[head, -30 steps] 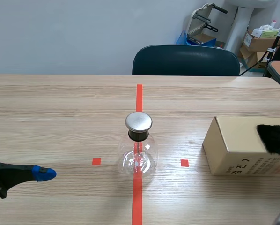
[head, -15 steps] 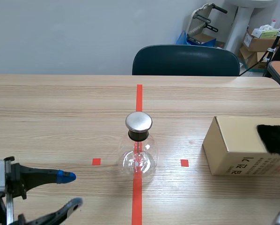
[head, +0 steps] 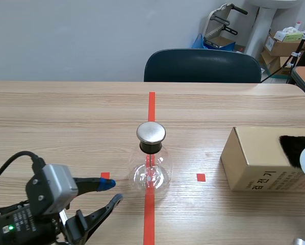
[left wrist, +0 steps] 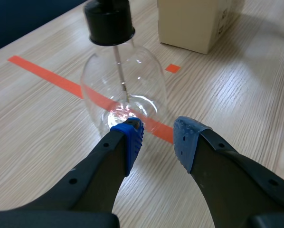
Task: Do the electroscope experiment
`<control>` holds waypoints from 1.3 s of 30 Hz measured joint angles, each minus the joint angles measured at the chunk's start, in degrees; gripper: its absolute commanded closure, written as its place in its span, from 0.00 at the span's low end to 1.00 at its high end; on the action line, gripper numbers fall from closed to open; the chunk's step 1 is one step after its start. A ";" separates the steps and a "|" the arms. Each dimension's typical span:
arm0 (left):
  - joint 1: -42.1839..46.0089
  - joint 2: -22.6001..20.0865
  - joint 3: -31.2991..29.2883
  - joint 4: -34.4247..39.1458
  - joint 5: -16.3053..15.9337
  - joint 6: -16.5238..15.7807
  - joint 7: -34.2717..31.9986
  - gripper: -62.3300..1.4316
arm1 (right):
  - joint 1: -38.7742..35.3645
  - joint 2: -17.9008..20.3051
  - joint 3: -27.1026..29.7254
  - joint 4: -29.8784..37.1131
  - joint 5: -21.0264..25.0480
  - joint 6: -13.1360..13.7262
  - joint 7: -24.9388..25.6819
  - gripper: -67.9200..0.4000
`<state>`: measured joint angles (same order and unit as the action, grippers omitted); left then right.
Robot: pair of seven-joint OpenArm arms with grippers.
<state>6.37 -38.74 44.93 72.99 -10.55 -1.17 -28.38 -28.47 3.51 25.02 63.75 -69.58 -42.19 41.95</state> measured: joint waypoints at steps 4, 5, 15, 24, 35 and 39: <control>-1.03 3.06 0.00 -4.28 -0.09 0.87 0.63 0.81 | -0.15 -0.02 -0.02 2.64 0.00 0.20 -0.44 0.98; -1.40 3.58 0.00 -5.62 -0.07 1.42 0.72 0.82 | -0.15 0.00 -0.11 3.78 0.55 0.24 -0.59 0.98; -6.78 7.10 0.00 -15.19 -0.44 3.85 0.72 0.82 | -0.15 0.09 -10.29 17.38 1.84 0.66 -13.14 0.98; -8.28 8.92 -0.48 -16.92 -0.44 4.57 0.35 0.82 | -0.17 0.15 -22.53 23.12 -4.72 0.68 -25.51 0.98; -8.28 10.88 -1.09 -16.92 -0.33 4.57 0.33 0.82 | -0.15 0.15 -33.83 23.21 -13.86 0.68 -38.16 0.98; -8.28 11.10 -1.09 -16.92 -0.11 4.55 0.33 0.82 | -0.15 0.15 -37.09 23.21 -14.05 0.68 -42.14 0.98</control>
<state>-1.91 -27.64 43.83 56.07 -10.66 3.38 -28.05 -28.62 3.66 -12.08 86.96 -83.64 -41.52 -0.19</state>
